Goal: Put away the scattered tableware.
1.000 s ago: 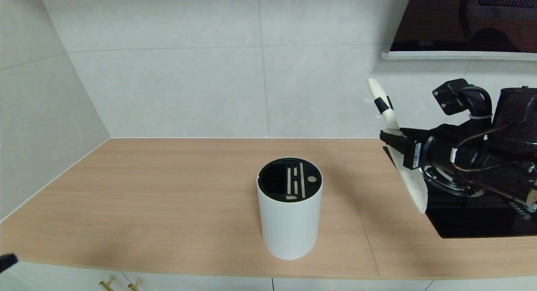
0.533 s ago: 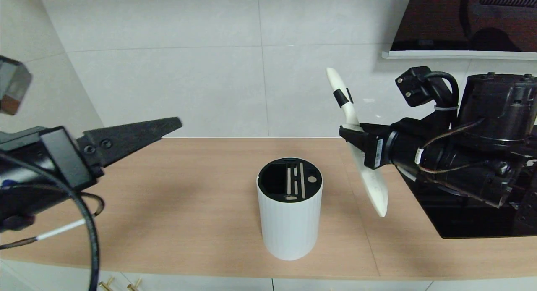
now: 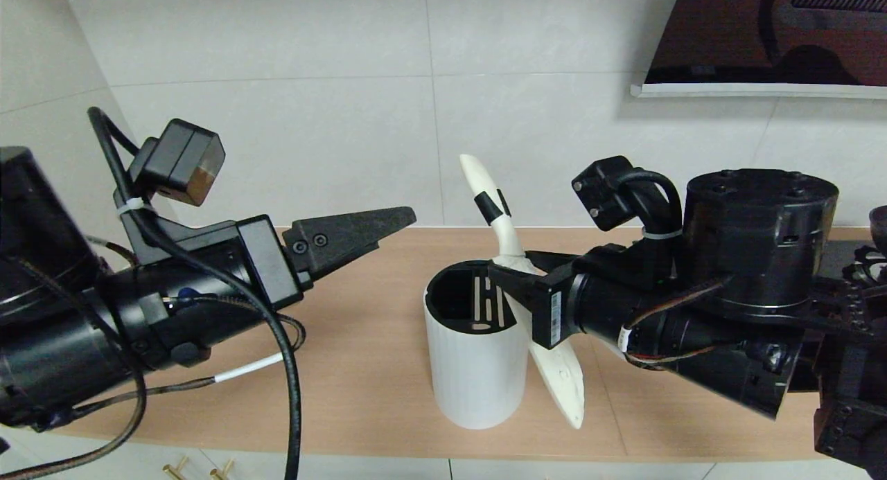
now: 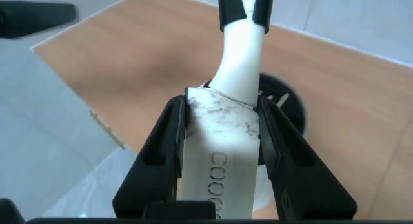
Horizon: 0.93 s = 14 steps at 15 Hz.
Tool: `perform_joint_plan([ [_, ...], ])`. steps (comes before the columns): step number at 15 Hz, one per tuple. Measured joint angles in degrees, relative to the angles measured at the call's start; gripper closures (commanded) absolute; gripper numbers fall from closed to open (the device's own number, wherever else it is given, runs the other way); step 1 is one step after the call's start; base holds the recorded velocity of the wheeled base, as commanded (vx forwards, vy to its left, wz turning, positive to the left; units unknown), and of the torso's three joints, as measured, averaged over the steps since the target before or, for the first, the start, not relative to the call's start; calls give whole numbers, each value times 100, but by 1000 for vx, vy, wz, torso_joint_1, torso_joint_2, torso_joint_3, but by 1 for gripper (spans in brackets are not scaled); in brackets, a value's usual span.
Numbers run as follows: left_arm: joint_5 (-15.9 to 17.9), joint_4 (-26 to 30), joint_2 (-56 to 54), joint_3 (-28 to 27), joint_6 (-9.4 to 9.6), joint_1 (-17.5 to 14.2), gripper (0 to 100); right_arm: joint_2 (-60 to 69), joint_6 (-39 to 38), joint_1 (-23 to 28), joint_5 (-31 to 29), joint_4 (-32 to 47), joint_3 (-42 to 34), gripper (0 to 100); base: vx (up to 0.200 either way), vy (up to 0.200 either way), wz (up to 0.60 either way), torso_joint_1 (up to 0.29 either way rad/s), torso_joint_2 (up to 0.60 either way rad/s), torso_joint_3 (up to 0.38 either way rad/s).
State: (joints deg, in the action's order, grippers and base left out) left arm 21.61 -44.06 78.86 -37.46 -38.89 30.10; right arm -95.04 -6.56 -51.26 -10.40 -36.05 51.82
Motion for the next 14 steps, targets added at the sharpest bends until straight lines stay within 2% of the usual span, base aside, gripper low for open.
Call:
perform_joint_plan([
  [1, -11, -346, 104, 61, 2, 27, 0, -38, -72, -151, -11, -2, 2, 100, 0, 0, 0, 0, 0, 0],
  [3, -33, -650, 289, 168, 5, 46, 0, -88, -154, -383, -16, -13, 7, 100, 0, 0, 0, 0, 0, 0],
  [14, -137, -699, 700, 240, 22, 289, 0, -341, -446, -1006, -117, -196, 52, 100, 0, 0, 0, 0, 0, 0],
])
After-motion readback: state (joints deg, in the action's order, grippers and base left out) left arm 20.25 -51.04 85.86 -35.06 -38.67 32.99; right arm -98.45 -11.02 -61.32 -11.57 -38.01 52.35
